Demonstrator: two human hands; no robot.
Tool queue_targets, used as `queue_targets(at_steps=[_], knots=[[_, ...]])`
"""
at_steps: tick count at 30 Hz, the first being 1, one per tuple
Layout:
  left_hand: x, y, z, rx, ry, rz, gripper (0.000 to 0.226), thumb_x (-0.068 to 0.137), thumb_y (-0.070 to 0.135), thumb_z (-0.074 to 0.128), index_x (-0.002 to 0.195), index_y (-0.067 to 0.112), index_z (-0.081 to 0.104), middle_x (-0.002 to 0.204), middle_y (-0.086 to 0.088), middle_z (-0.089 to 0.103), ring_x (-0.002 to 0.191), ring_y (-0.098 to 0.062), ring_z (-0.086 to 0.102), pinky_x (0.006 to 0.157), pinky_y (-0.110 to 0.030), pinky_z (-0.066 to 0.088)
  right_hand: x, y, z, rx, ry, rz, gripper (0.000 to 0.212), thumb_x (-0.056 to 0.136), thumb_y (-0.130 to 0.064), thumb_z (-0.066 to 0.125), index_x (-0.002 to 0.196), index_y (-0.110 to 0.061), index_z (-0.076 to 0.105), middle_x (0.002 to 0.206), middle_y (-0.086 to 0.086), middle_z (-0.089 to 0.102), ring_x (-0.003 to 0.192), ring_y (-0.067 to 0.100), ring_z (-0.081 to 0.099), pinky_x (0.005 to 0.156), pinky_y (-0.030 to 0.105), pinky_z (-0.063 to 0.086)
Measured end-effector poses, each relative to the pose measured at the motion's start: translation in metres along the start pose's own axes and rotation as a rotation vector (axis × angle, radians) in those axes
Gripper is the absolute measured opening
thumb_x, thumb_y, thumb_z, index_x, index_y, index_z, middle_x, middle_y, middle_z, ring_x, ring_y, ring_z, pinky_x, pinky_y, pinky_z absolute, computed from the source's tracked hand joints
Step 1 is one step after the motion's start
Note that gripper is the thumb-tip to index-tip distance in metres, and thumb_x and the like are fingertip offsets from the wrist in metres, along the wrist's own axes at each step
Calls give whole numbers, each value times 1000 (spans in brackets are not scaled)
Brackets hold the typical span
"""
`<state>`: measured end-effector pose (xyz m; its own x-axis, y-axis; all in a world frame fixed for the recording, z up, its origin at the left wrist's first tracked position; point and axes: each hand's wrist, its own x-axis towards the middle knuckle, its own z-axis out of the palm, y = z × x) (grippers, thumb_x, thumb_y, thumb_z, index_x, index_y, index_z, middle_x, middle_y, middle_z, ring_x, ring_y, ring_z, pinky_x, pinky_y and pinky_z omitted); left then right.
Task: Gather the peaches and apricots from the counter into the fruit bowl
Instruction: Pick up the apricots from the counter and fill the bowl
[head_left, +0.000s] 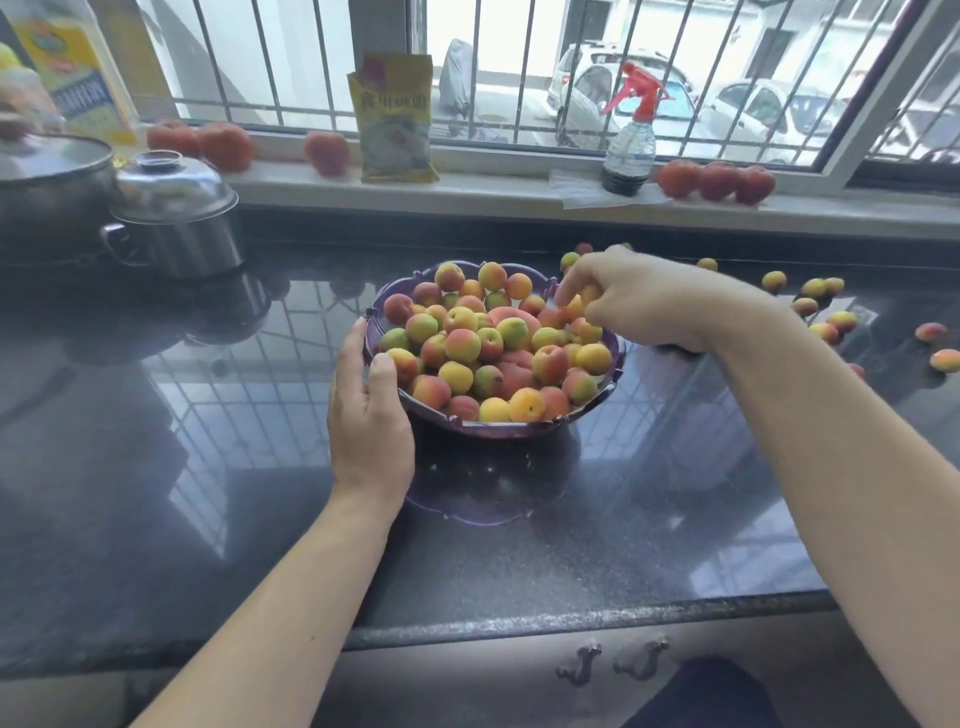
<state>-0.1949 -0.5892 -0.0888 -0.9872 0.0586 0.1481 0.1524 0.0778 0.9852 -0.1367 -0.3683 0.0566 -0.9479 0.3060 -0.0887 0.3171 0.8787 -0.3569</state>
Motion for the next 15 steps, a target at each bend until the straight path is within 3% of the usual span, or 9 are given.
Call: queue_targets(at_steps=[5, 9, 12, 15], knots=[[1, -1, 0, -11, -1, -2, 63, 100, 62, 29, 160, 46, 38, 162, 13, 48, 147, -16, 49, 120, -52, 47, -15, -6, 20, 109, 21, -280, 37, 94, -35, 69, 130, -34, 60, 111, -14, 61, 100, 5, 61, 78, 19, 53], [-1, 3, 0, -13, -11, -3, 65, 99, 61, 29, 162, 45, 34, 165, 12, 45, 149, -15, 47, 120, -51, 48, -18, -8, 40, 53, 41, -371, 24, 96, -37, 65, 119, -30, 69, 113, -22, 60, 98, -3, 57, 79, 10, 43], [0, 2, 0, -10, -9, -25, 72, 98, 64, 29, 167, 42, 28, 170, 10, 39, 154, -18, 42, 123, -52, 45, -20, 7, 41, 231, 250, -298, 16, 99, -29, 61, 109, -27, 73, 106, -20, 66, 100, -2, 60, 80, 12, 44], [4, -4, 0, -6, -20, -33, 80, 90, 75, 28, 162, 42, 39, 164, 9, 49, 151, -20, 48, 120, -55, 47, -18, 39, 50, 379, 525, -157, 15, 98, -20, 60, 101, -21, 75, 98, -11, 71, 96, 6, 65, 80, 20, 50]])
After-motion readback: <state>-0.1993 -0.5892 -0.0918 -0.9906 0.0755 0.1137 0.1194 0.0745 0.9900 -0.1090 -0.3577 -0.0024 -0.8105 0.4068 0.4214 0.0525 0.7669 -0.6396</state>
